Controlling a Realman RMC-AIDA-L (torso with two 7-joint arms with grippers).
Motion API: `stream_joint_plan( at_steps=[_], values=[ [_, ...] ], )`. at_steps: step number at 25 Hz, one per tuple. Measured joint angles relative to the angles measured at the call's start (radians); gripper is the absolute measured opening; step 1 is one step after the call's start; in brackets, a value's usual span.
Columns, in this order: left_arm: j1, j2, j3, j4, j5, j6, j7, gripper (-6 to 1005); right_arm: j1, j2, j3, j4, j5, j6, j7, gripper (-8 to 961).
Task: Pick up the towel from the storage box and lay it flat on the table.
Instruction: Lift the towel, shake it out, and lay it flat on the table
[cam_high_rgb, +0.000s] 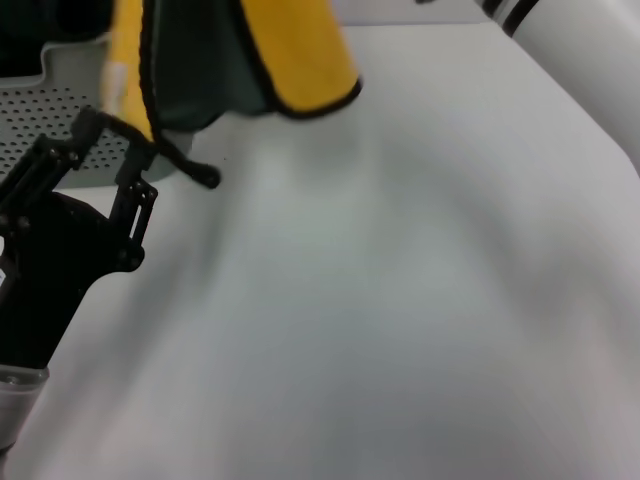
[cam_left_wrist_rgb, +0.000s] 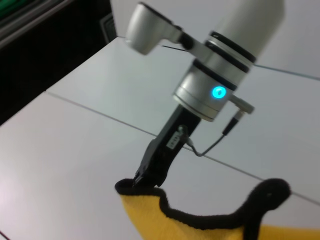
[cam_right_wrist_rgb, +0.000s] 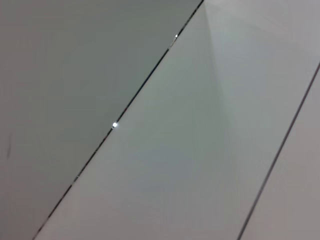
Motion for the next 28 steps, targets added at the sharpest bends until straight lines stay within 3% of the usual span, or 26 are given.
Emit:
stream_joint_plan(
  at_steps=[12, 28],
  values=[
    [-0.023, 0.006, -0.01, 0.014, -0.029, 0.001, -0.343, 213, -0.005, -0.001, -0.006, 0.019, -0.008, 0.0, 0.005, 11],
    [-0.014, 0.015, -0.008, 0.164, -0.037, -0.026, -0.94, 173, -0.012, -0.001, -0.024, 0.033, -0.012, -0.002, -0.002, 12]
  ],
)
